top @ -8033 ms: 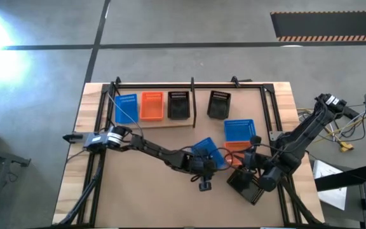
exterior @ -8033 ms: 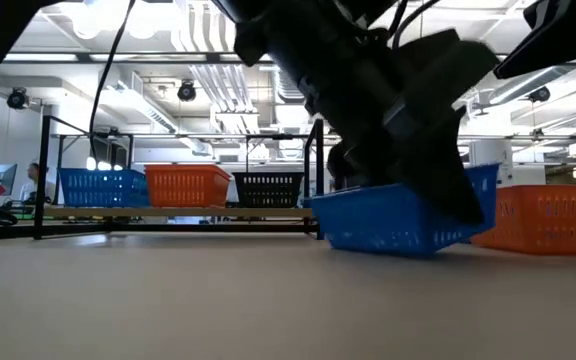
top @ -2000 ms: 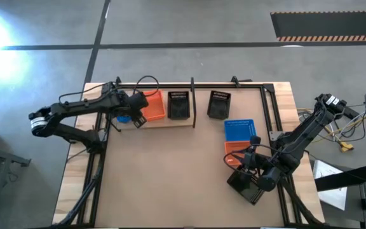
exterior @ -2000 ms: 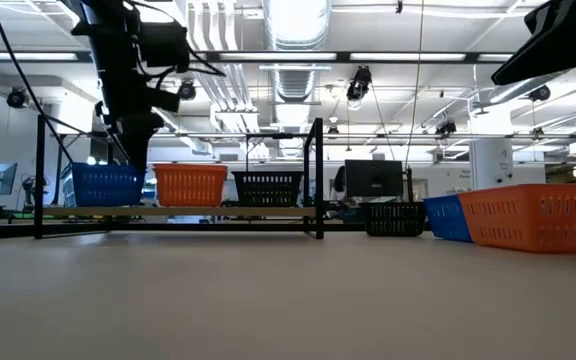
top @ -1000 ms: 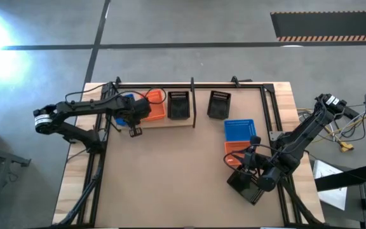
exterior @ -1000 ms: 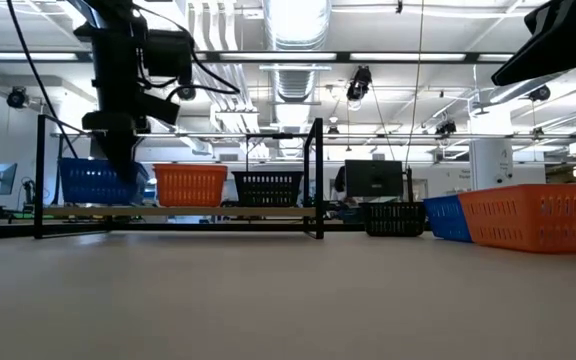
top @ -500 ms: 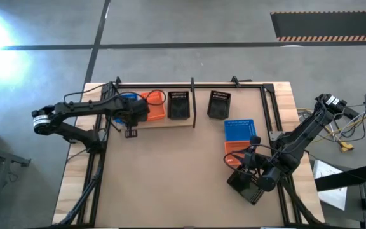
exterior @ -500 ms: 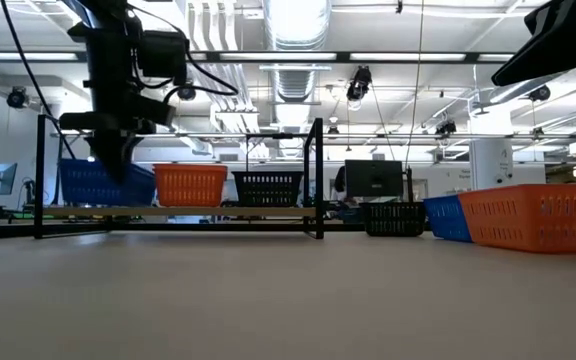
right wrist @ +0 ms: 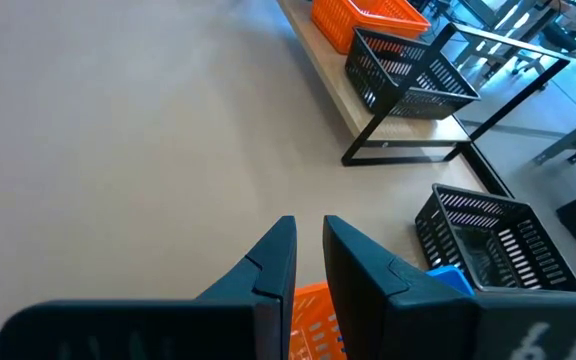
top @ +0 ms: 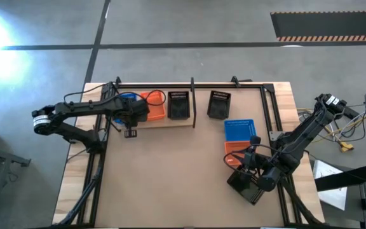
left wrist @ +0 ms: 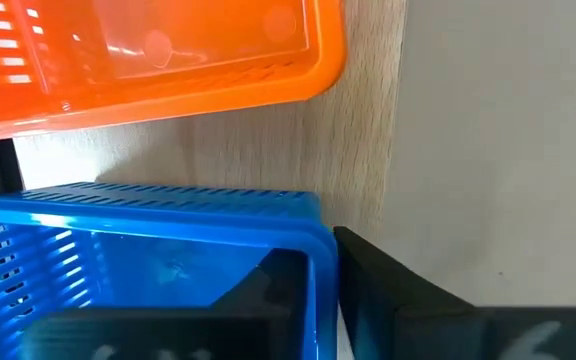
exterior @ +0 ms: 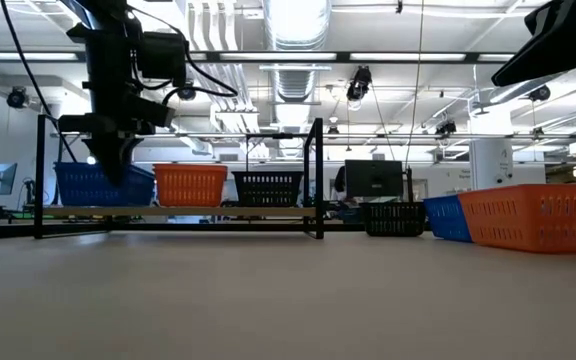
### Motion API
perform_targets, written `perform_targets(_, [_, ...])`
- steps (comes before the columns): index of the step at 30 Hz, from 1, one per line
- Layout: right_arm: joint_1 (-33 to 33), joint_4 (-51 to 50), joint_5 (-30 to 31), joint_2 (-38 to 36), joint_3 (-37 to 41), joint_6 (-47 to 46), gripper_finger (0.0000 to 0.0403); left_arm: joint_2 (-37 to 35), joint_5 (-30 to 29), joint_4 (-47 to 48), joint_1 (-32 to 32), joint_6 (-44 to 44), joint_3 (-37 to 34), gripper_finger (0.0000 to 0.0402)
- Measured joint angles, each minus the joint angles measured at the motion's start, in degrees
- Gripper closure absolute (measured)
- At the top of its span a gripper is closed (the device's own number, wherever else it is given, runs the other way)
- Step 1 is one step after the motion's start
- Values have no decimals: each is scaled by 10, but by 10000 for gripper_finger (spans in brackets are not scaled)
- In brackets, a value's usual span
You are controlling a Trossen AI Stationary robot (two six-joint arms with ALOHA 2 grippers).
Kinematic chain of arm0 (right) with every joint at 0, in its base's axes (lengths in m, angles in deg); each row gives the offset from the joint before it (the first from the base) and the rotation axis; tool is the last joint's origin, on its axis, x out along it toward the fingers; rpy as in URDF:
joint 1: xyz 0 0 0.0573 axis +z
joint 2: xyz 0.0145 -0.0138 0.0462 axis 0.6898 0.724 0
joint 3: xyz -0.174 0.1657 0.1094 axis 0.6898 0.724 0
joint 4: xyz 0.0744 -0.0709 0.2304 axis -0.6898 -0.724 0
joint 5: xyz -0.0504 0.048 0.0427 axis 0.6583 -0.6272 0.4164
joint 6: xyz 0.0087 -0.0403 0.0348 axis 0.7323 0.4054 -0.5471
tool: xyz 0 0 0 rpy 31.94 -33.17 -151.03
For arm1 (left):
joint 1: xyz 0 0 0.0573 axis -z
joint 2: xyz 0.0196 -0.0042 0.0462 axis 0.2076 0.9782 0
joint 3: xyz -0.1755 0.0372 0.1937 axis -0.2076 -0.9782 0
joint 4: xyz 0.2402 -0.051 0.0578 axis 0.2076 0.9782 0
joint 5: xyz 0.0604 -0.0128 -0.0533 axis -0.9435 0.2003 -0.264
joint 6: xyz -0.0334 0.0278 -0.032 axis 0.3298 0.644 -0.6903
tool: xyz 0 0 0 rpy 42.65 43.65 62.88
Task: Stack baskets on shelf by color
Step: Adjust the baskets on the shelf
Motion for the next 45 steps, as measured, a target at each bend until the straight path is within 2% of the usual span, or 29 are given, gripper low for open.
perform_targets(6, [0,0,0,0,0,0,355,0,0,0,0,2,0,308])
perform_targets(11, [0,0,0,0,0,0,355,0,9,0,1,18,0,291])
perform_targets(24, [0,0,0,0,0,0,355,0,20,-4,14,31,8,356])
perform_targets(45, [0,0,0,0,0,0,355,6,6,-26,21,102,4,359])
